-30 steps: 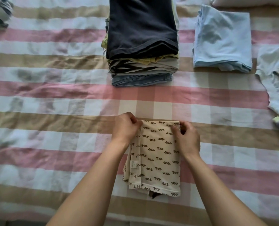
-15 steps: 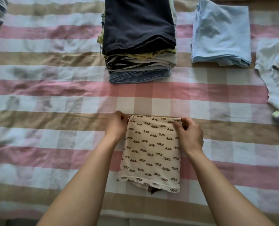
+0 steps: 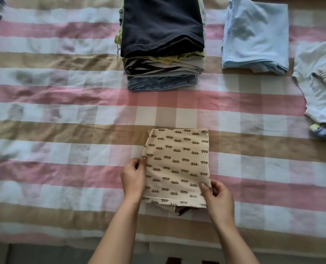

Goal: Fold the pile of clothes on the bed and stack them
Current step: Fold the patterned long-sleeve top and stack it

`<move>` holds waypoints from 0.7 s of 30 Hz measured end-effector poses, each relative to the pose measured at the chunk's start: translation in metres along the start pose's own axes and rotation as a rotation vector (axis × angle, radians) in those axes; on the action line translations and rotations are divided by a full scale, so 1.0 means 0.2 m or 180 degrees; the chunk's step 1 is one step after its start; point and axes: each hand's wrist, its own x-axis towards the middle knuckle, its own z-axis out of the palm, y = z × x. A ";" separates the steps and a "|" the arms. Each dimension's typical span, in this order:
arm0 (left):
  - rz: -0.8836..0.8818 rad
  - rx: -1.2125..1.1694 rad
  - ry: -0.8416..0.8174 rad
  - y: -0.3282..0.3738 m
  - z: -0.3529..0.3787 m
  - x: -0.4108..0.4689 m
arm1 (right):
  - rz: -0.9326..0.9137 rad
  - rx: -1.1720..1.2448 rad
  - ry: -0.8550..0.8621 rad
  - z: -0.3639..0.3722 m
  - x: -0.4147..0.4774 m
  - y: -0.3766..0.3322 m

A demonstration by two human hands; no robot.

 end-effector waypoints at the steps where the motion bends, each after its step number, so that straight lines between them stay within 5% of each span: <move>1: 0.0001 0.0020 -0.0038 -0.01 0.00 -0.02 | 0.0023 0.0055 0.0064 -0.02 0.01 0.01; 6: -0.0123 -0.0089 -0.0186 -0.09 0.01 -0.17 | 0.0119 0.0223 0.0014 -0.04 0.02 0.01; 16: -0.1825 -0.1870 -0.1736 0.02 -0.03 -0.28 | 0.0219 0.0651 -0.0273 -0.09 0.01 -0.09; 21: -0.1897 -0.1976 -0.2038 0.20 0.02 -0.41 | 0.0424 0.0751 -0.0291 -0.29 -0.02 -0.15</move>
